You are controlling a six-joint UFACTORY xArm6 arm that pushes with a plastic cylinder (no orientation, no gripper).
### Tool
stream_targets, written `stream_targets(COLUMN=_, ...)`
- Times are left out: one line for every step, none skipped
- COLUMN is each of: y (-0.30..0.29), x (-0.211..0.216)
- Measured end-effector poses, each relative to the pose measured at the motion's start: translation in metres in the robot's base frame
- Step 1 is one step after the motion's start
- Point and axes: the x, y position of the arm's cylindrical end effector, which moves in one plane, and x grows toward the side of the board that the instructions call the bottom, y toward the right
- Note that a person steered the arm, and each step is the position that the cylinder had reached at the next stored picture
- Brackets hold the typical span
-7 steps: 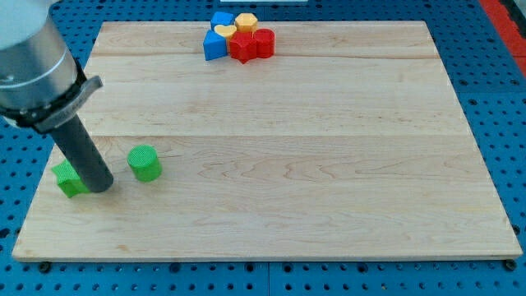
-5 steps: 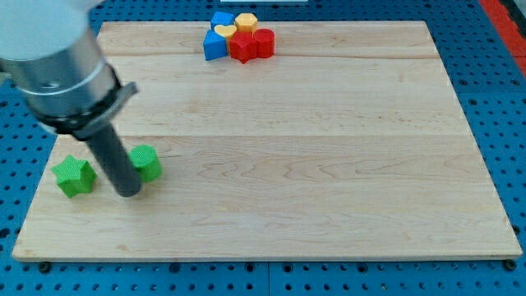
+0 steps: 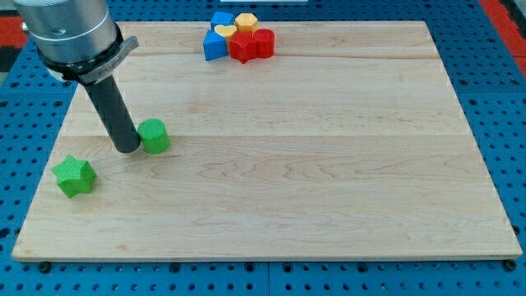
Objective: Slide the green circle closer to the group of blocks
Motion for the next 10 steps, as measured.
stream_targets(y=0.005, x=0.004)
stream_targets(y=0.01, x=0.014)
stream_targets(y=0.027, x=0.012)
stream_targets(y=0.058, x=0.004)
stream_targets(y=0.081, x=-0.013)
stream_targets(y=0.065, x=-0.024)
stream_targets(y=0.06, x=-0.036)
stream_targets(y=0.046, x=-0.053)
stream_targets(y=0.023, x=-0.057)
stream_targets(y=-0.003, x=-0.065)
